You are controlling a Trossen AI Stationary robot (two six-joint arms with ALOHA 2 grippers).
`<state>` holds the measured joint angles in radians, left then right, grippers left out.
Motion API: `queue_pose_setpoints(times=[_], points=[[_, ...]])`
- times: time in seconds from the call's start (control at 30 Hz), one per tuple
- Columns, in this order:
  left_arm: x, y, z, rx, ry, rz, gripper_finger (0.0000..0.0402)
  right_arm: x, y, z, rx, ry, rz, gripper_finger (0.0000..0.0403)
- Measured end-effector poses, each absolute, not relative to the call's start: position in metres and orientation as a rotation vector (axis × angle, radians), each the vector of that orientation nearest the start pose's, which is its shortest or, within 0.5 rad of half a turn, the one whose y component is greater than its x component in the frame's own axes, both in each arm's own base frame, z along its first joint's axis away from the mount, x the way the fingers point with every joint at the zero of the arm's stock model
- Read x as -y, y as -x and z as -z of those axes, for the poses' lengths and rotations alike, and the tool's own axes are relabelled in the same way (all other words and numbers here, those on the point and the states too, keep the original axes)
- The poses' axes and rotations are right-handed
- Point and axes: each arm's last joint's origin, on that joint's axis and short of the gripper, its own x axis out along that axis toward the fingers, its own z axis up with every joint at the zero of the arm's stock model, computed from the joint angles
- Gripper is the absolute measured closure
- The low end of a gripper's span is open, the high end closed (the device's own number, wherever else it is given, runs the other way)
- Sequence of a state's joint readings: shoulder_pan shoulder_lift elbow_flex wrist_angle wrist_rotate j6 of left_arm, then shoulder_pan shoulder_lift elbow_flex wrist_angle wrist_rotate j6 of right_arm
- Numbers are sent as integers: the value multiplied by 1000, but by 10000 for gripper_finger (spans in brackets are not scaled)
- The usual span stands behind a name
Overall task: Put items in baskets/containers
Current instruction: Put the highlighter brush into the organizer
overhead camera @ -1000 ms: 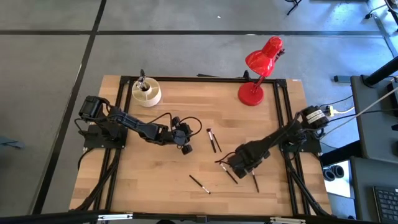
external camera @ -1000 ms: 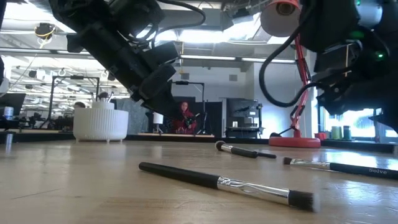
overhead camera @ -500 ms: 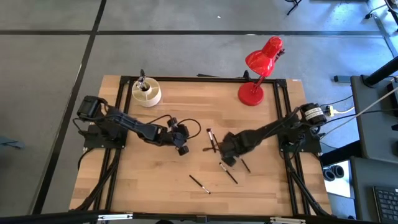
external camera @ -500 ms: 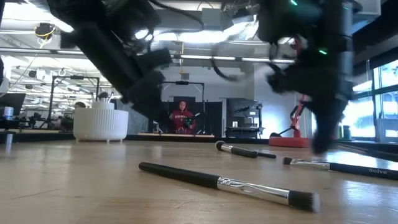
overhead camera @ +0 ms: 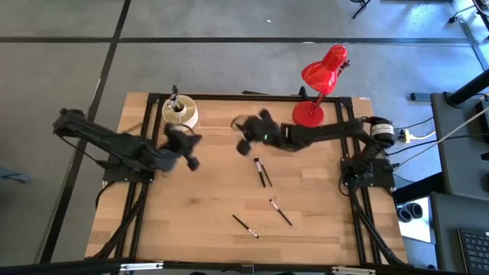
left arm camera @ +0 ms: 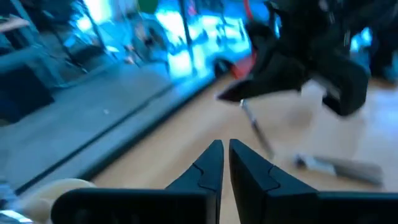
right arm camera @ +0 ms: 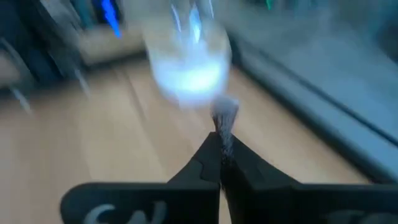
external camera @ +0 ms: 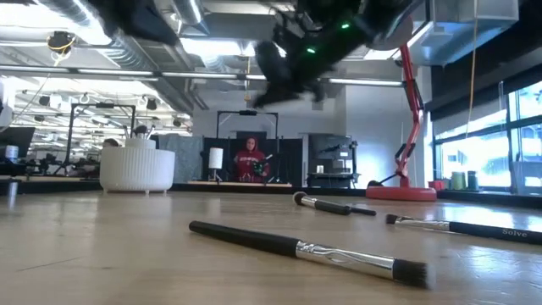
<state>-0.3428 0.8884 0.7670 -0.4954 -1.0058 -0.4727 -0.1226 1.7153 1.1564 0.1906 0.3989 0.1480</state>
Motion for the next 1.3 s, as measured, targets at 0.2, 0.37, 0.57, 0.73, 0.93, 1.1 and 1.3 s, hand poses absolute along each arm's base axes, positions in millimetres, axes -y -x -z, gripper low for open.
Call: queue_pose_setpoints(times=[0.2,0.37,0.57,0.73,0.93,1.1,1.3], points=[[17,-129,-309,-207,78,-852,389,100,-423,-256,-94,-37,468,399],[9,-113,-304,-163,73,-953,394,123,-470,-256,-64,90,478,399],[4,-106,-296,-145,49,-1030,398,144,-514,-271,56,213,456,400],[0,-102,-297,-144,40,-1054,398,163,-535,-276,209,211,446,400],[-2,-101,-297,-189,-32,-1063,398,186,-553,-262,362,258,434,400],[-5,-101,-297,-196,-32,-1080,398,195,-563,-226,380,262,410,400],[-5,-101,-296,-202,-36,-1087,398,198,-564,-208,292,224,402,389]])
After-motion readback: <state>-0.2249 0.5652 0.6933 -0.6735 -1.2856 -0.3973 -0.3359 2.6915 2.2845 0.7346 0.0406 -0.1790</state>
